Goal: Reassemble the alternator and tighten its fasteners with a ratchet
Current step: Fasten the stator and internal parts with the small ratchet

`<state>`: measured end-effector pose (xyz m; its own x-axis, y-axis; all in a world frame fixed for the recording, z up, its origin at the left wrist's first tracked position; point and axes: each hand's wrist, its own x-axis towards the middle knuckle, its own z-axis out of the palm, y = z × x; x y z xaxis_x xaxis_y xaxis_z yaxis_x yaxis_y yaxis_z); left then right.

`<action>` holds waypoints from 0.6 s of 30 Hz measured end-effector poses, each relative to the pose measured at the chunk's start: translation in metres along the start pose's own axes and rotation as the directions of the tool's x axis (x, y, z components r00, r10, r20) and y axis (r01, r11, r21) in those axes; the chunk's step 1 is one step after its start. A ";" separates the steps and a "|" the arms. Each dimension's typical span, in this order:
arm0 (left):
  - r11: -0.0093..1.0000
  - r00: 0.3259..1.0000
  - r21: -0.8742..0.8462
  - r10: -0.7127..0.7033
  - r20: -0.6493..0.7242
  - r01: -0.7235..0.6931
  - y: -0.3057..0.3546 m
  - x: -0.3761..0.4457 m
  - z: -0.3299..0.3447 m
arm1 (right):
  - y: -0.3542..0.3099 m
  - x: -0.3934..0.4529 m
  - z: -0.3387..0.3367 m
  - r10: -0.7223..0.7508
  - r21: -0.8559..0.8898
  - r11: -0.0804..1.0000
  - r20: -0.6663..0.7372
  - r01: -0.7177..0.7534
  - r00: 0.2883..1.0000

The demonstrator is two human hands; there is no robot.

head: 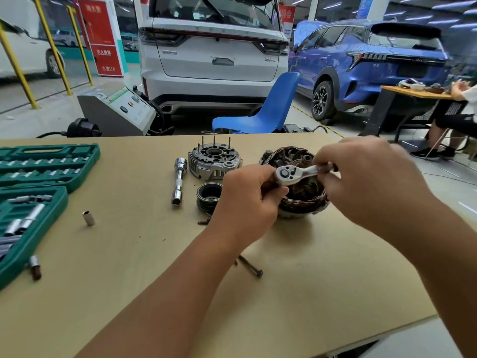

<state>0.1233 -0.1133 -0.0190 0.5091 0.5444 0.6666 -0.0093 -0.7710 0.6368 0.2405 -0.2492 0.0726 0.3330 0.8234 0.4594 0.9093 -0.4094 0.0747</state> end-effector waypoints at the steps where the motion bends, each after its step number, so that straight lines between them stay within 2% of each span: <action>1: 1.000 1.000 0.001 0.002 -0.008 -0.002 0.001 0.000 0.000 | -0.001 -0.001 -0.001 0.012 -0.010 1.000 -0.044 -0.012 0.999; 2: 1.000 1.000 -0.007 -0.003 -0.016 0.003 0.001 0.000 0.001 | -0.004 -0.004 0.000 0.011 0.026 1.000 -0.018 -0.010 1.000; 3: 1.000 1.000 -0.009 0.004 -0.021 -0.004 0.002 0.000 0.002 | -0.009 -0.008 0.001 -0.007 0.112 0.994 0.084 -0.003 0.996; 5: 1.000 0.999 0.022 0.019 -0.042 -0.018 0.003 0.000 0.003 | -0.015 -0.012 0.004 -0.061 0.342 0.938 0.315 -0.053 0.947; 6: 1.000 0.999 0.021 0.021 -0.050 -0.020 0.003 0.000 0.003 | -0.014 -0.012 0.005 -0.078 0.425 0.900 0.373 -0.096 0.925; 7: 1.000 0.998 0.008 0.005 -0.055 -0.004 0.002 -0.001 0.002 | -0.010 -0.010 0.006 -0.081 0.469 0.876 0.367 -0.110 0.927; 9: 0.996 0.995 -0.050 -0.079 -0.053 0.077 -0.004 -0.003 -0.001 | 0.002 -0.005 0.006 -0.052 0.509 0.856 0.257 -0.090 0.965; 10: 0.991 0.990 -0.048 -0.127 -0.062 0.124 -0.007 -0.004 -0.005 | 0.010 -0.003 0.008 -0.018 0.587 0.802 0.205 -0.108 0.979; 12: 0.984 0.984 0.032 -0.174 -0.036 0.176 -0.013 -0.005 -0.010 | 0.021 0.001 0.010 0.085 0.836 0.531 0.111 -0.140 0.990; 14: 0.972 0.981 0.144 -0.192 0.041 0.184 -0.012 -0.006 -0.011 | 0.029 0.011 0.011 0.197 0.959 0.277 0.010 -0.065 0.980; 16: 0.964 0.981 0.210 -0.182 0.070 0.164 -0.008 -0.006 -0.007 | 0.037 0.027 0.018 0.301 0.989 0.147 -0.046 0.002 0.953; 18: 0.960 0.984 0.238 -0.167 0.059 0.149 -0.007 -0.005 -0.001 | 0.047 0.048 0.030 0.384 0.998 0.060 -0.032 0.010 0.923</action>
<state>0.1196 -0.1106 -0.0267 0.5530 0.6455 0.5267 0.2716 -0.7373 0.6185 0.3066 -0.2175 0.0715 0.6485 0.5902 0.4808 0.3065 0.3757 -0.8746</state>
